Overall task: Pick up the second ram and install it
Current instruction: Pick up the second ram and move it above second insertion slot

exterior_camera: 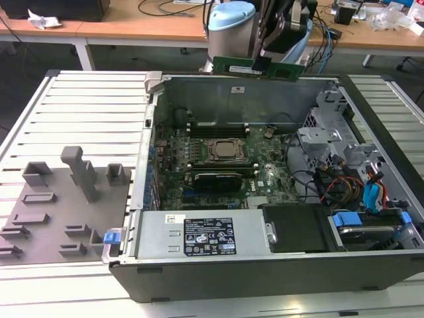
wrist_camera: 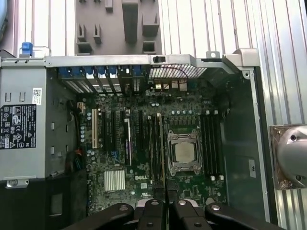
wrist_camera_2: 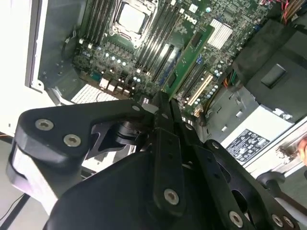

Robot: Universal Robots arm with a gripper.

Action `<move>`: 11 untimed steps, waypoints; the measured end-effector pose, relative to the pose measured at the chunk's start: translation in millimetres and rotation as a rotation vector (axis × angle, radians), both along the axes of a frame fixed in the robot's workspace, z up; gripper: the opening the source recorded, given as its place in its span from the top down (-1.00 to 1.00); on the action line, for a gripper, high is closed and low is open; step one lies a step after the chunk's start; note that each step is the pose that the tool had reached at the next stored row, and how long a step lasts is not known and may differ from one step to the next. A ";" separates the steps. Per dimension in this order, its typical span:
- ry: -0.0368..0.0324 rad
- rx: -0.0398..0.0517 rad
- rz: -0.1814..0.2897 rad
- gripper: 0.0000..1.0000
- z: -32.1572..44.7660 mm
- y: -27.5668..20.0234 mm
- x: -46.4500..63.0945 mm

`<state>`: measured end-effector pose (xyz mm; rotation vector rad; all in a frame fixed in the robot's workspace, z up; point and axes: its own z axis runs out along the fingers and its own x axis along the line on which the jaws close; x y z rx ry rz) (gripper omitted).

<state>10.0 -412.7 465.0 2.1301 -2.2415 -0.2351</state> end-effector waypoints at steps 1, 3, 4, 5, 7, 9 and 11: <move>0.0004 0.0000 0.000 0.73 -1.1 0.1 0.6; 0.0012 -0.0001 0.000 0.73 -3.5 0.2 1.8; 0.0018 -0.0002 0.000 0.73 -6.0 0.3 3.0; 0.0021 -0.0001 0.000 0.73 -7.8 0.3 3.7; 0.0025 0.0000 0.000 0.73 -10.1 0.4 4.8; 0.0030 0.0000 0.000 0.73 -11.9 0.5 5.7; 0.0034 0.0000 0.000 0.73 -14.1 0.5 6.6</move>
